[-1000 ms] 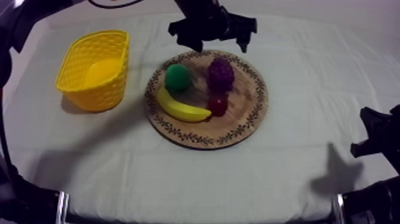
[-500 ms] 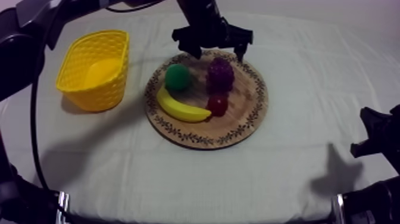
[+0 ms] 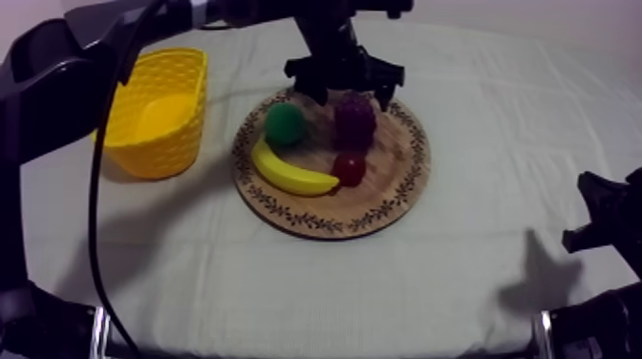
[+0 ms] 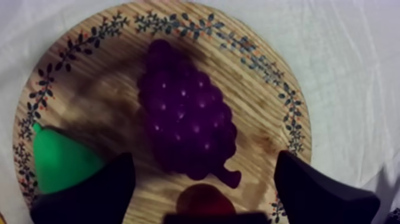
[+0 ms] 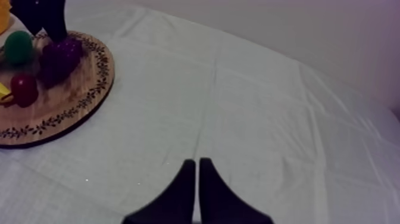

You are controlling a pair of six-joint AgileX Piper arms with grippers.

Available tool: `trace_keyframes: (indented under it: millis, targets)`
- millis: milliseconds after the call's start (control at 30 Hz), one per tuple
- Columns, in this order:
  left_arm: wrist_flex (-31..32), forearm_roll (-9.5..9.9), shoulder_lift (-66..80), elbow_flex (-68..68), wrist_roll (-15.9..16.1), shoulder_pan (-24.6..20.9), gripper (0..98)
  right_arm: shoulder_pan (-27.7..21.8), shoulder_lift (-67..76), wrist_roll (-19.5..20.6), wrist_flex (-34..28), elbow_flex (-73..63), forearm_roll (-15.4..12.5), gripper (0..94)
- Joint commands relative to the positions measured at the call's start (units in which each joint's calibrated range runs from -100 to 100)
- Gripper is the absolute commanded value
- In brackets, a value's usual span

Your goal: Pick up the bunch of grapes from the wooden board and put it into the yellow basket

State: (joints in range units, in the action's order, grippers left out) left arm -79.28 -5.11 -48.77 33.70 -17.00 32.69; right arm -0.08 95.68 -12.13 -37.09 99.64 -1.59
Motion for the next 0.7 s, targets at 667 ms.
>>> trace_keyframes:
  millis: [667]
  targets:
    - [0.32, -0.99, -7.55, 5.49, -0.33, -0.60, 83.4, 0.00, 0.00, 0.00, 0.00, 0.03, 0.00, 0.5]
